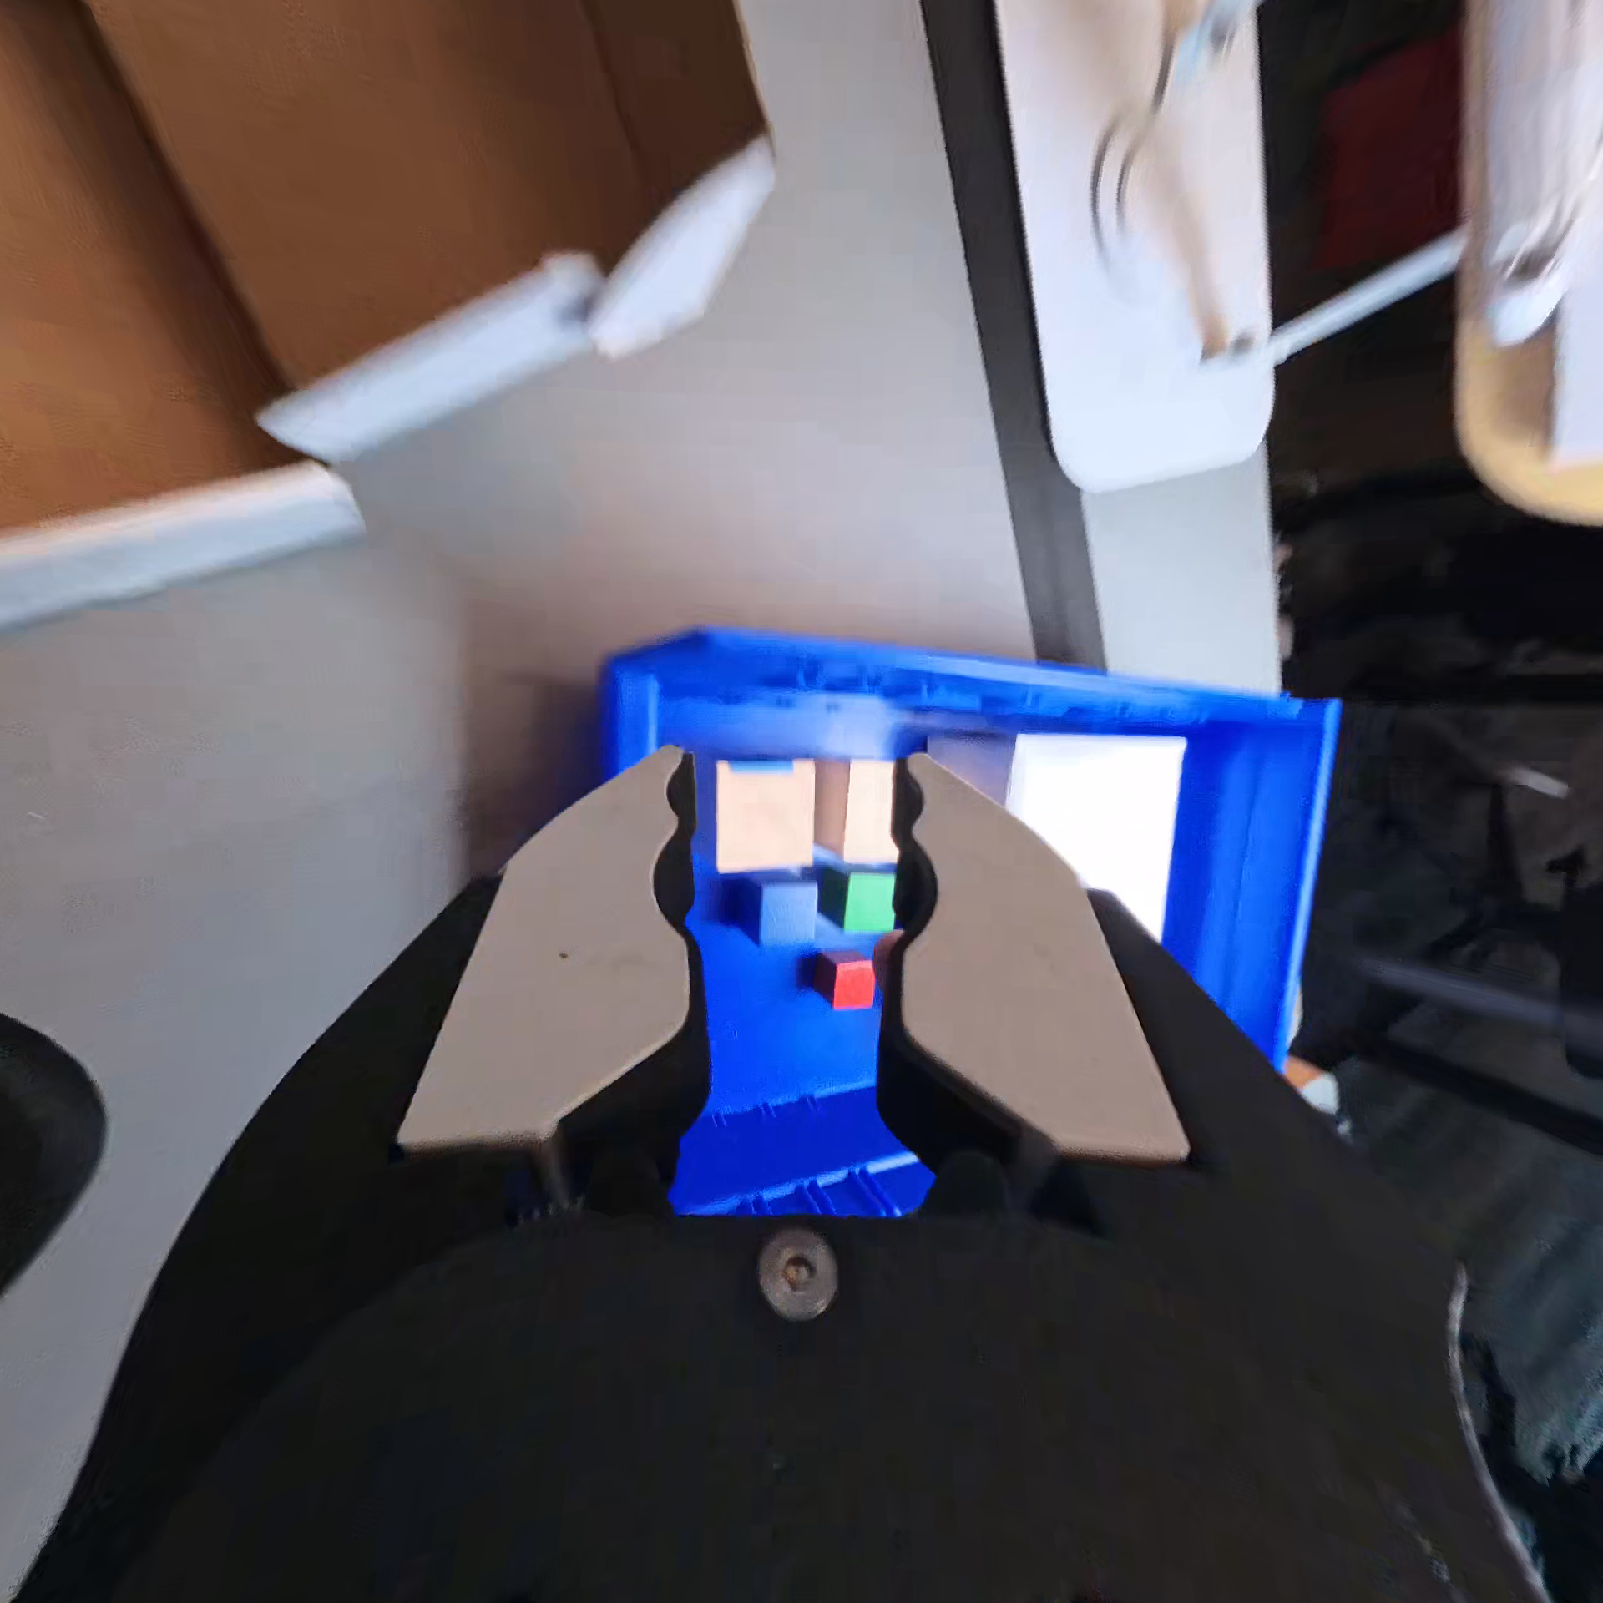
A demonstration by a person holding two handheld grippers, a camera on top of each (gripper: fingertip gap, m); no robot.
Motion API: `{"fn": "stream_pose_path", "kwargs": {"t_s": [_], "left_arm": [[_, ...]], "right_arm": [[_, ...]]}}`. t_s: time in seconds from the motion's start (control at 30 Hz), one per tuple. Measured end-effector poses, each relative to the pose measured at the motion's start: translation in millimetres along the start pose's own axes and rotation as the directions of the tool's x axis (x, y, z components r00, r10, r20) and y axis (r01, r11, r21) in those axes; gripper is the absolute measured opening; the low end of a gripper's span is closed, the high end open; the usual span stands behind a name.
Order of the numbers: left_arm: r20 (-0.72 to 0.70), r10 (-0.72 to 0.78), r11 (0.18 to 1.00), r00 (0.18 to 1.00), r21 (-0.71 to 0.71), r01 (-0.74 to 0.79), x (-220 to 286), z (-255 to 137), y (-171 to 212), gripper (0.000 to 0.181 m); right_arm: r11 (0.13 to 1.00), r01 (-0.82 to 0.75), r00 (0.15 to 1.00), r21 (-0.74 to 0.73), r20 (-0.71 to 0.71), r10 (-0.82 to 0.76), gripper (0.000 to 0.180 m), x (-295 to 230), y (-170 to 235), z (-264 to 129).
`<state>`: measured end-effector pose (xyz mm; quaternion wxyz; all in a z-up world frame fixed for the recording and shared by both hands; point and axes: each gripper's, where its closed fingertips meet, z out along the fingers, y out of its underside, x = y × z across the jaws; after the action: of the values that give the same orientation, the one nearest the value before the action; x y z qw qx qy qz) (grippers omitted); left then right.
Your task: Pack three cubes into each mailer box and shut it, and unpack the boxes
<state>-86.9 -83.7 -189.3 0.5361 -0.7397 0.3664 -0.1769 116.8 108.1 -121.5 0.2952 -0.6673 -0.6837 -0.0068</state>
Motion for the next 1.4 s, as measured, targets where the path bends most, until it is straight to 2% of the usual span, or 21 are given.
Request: {"fn": "stream_pose_path", "kwargs": {"t_s": [0.1, 0.2, 0.4, 0.63, 0.87, 1.27, 1.4], "left_arm": [[0.006, 0.003, 1.000, 1.000, -0.002, -0.003, -0.4, -0.5, -0.1, 0.061], [0.014, -0.002, 1.000, 1.000, 0.004, 0.002, -1.9, -2.5, -1.5, 0.061], [0.027, -0.007, 1.000, 1.000, 0.002, 0.007, -5.1, -4.4, -1.6, 0.061], [0.036, 0.000, 1.000, 0.999, 0.004, 0.000, -7.2, -7.1, -2.8, 0.061], [0.041, -0.004, 1.000, 0.999, 0.015, 0.004, -9.6, -11.0, -5.1, 0.060], [0.039, 0.001, 1.000, 0.999, 0.009, -0.001, -8.8, -10.5, -4.0, 0.060], [0.037, 0.007, 1.000, 0.999, 0.002, -0.007, -7.7, -9.4, -2.5, 0.060]], "right_arm": [[0.990, 0.080, 0.997, 0.121, 0.010, -0.081, 0.041, -26.2, -53.6, -18.1], [0.973, 0.152, 0.984, 0.173, 0.062, -0.164, 0.040, -65.9, -92.3, -17.8], [0.949, 0.250, 0.933, 0.193, 0.214, -0.289, 0.037, -149.3, -129.6, 15.9], [0.943, 0.310, 0.877, 0.118, 0.349, -0.331, 0.037, -202.3, -131.9, 56.5], [0.943, 0.329, 0.833, 0.053, 0.455, -0.315, 0.038, -224.8, -125.0, 69.2], [0.902, 0.428, 0.803, -0.057, 0.481, -0.351, 0.040, -226.0, -96.1, 77.9], [0.888, 0.451, 0.801, -0.088, 0.478, -0.360, 0.029, -226.2, -85.9, 85.5]]}}
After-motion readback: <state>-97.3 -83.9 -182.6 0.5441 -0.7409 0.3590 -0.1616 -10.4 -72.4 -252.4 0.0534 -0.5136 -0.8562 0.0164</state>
